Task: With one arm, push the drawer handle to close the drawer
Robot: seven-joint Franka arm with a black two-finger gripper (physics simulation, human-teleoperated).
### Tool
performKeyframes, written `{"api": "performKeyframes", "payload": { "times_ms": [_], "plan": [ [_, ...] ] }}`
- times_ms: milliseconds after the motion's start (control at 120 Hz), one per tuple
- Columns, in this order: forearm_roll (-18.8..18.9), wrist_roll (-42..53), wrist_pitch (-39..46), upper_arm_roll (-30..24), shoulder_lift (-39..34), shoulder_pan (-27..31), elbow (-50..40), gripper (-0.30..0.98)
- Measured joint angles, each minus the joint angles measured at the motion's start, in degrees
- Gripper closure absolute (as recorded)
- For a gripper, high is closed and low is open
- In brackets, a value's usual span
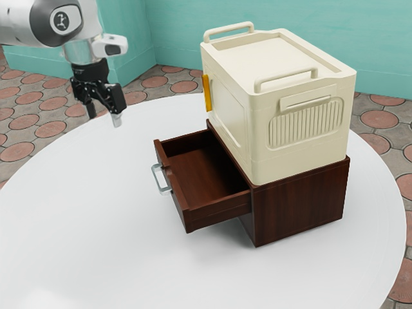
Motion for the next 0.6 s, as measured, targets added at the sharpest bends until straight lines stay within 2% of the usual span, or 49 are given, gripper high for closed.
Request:
{"api": "performKeyframes", "payload": {
  "times_ms": [275,450,600],
  "plan": [
    [1.1,1.7,2.6,0.0,-0.2,0.2,-0.2,0.02],
    [1.7,2.4,1.6,-0.2,-3.1,0.2,-6.6,0.45],
    [2.8,7.7,7.8,-0.3,-6.6,0.2,-20.5,0.65]
  ]
}}
